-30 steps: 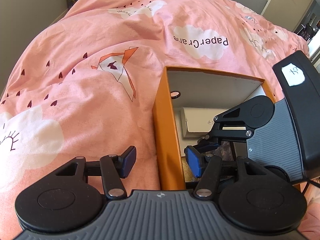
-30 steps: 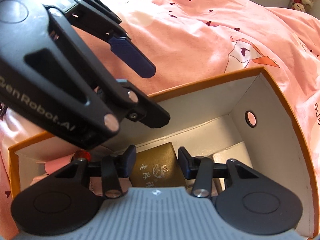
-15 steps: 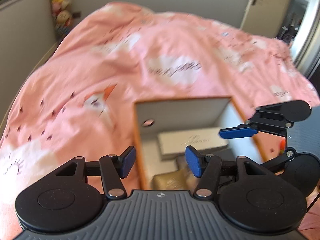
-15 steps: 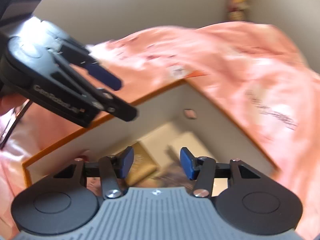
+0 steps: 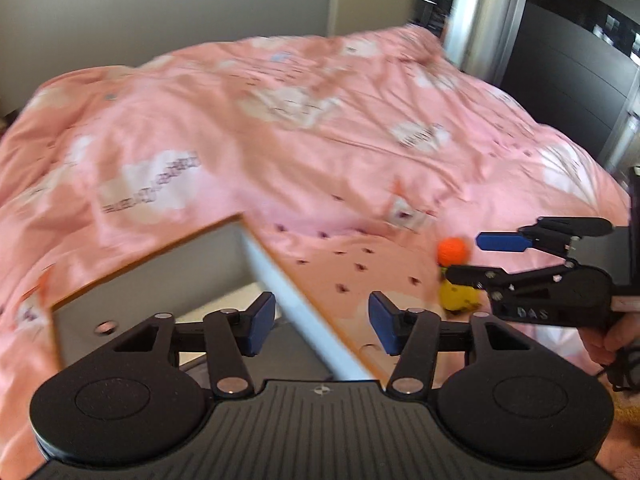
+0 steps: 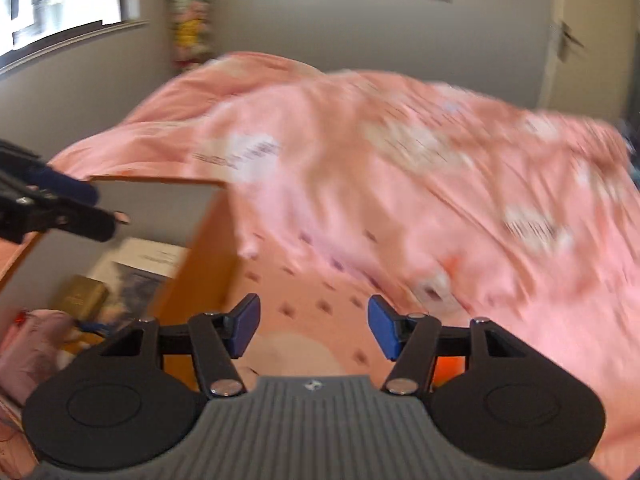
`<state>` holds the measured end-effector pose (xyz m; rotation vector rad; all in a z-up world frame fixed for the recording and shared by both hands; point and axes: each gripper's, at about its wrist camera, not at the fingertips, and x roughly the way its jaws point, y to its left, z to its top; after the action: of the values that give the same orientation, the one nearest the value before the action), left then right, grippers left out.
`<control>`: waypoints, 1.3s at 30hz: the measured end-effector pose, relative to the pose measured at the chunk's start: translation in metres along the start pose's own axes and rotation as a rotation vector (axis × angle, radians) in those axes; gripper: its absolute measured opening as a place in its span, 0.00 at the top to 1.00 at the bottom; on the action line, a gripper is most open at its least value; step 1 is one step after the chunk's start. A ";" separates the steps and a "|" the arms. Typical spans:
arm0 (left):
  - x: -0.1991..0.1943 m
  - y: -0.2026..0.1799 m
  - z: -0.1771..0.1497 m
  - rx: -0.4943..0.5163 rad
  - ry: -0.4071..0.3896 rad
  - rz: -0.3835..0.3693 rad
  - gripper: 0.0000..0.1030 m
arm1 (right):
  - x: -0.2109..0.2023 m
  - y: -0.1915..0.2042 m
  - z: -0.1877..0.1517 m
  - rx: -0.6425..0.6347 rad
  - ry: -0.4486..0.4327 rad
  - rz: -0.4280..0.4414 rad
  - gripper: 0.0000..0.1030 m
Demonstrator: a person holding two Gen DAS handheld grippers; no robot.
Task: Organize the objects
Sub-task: 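Move both tools away from the box toward the orange ball and tape measure, then grasp the orange crocheted ball with the left tool while the right tool grasps the yellow tape measure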
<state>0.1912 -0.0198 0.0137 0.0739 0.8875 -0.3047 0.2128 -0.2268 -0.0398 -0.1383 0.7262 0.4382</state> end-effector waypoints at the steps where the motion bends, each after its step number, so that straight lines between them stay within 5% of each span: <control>1: 0.010 -0.008 0.002 0.025 0.020 -0.017 0.42 | 0.004 -0.010 -0.006 0.025 0.010 -0.023 0.47; 6: 0.052 -0.036 0.014 0.094 0.091 -0.109 0.44 | 0.022 -0.045 -0.030 0.094 0.052 -0.133 0.49; 12: 0.097 -0.071 0.023 0.174 0.143 -0.171 0.45 | 0.041 -0.073 -0.048 0.200 0.072 -0.123 0.60; 19: 0.145 -0.097 0.039 0.180 0.154 -0.202 0.45 | 0.049 -0.074 -0.060 0.166 0.048 -0.091 0.65; 23: 0.168 -0.115 0.045 0.212 0.150 -0.206 0.45 | 0.064 -0.086 -0.062 0.229 0.054 -0.125 0.88; 34: 0.215 -0.130 0.045 0.186 0.193 -0.242 0.45 | 0.077 -0.100 -0.065 0.297 0.083 -0.096 0.91; 39: 0.216 -0.126 0.047 0.136 0.210 -0.266 0.55 | 0.078 -0.100 -0.065 0.294 0.087 -0.101 0.92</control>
<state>0.3174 -0.1989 -0.1158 0.1158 1.0858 -0.6148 0.2679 -0.3079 -0.1432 0.0826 0.8575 0.2265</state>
